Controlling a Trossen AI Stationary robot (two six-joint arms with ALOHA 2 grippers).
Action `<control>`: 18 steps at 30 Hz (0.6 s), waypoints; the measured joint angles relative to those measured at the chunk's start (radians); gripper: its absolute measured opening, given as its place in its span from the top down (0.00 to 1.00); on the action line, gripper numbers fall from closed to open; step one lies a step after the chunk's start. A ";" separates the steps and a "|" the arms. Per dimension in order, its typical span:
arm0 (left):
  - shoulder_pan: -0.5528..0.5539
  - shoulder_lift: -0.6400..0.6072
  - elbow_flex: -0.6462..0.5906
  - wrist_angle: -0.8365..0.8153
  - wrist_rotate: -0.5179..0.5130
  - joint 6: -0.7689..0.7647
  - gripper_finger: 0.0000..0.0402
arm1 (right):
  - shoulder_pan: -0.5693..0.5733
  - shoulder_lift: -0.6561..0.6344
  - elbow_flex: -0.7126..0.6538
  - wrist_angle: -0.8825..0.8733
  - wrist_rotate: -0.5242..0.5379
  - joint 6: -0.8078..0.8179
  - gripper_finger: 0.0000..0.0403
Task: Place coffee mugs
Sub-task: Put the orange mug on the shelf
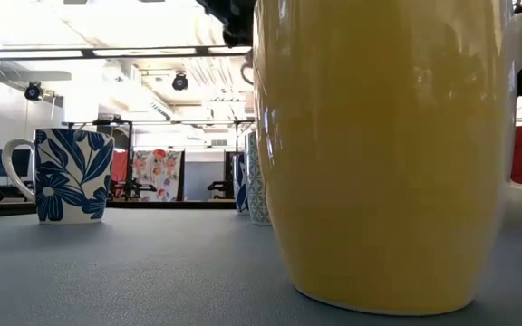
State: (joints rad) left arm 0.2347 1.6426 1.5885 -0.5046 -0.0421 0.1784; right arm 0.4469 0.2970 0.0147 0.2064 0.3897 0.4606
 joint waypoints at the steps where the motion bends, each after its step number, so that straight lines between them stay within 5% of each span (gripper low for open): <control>1: 0.001 0.022 0.021 -0.003 0.000 -0.003 0.97 | 0.000 0.000 0.000 0.000 0.000 0.000 0.67; 18: 0.006 0.541 0.765 -0.530 -0.006 -0.004 0.97 | 0.000 0.000 0.000 0.000 0.000 0.000 0.67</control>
State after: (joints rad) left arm 0.2405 2.1832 2.3531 -1.0341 -0.0485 0.1740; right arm 0.4469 0.2970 0.0147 0.2066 0.3895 0.4606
